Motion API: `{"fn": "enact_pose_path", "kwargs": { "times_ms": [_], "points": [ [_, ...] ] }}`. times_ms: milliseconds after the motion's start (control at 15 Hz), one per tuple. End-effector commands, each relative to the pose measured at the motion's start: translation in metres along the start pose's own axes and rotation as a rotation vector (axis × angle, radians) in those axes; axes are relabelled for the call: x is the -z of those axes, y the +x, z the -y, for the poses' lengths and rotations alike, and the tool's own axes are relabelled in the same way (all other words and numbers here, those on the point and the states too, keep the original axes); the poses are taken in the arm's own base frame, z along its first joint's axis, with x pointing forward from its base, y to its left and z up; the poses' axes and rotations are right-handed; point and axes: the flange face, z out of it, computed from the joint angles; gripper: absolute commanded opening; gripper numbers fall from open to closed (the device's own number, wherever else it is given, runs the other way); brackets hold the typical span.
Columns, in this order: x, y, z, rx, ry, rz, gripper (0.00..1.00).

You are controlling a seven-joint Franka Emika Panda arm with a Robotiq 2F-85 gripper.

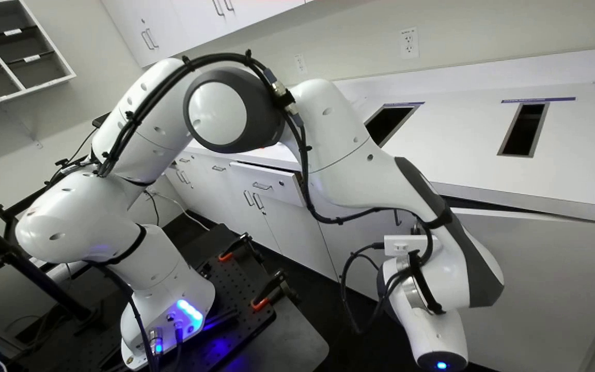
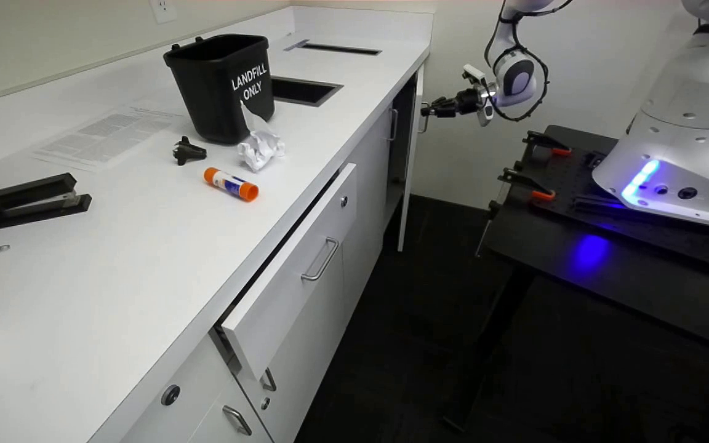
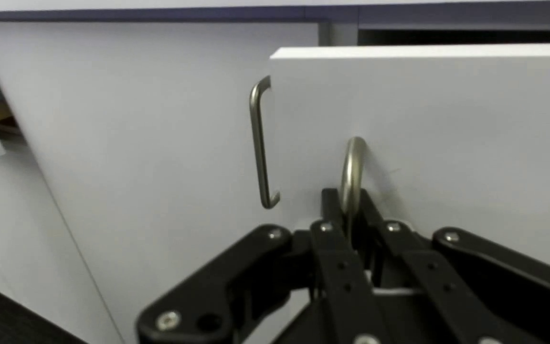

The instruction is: Open the door of the cabinet on the far right

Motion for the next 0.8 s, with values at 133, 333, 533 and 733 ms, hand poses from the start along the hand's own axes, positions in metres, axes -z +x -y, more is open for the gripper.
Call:
{"fn": "enact_pose_path", "kwargs": {
  "times_ms": [133,333,533,733],
  "points": [
    [0.101,0.006,-0.004,0.003,-0.115,-0.053,0.03],
    [0.155,-0.002,0.009,0.042,-0.16,-0.177,0.03],
    [0.195,-0.014,0.025,0.083,-0.209,-0.328,0.03],
    [0.216,-0.028,0.039,0.123,-0.284,-0.465,0.03]
  ]
}}
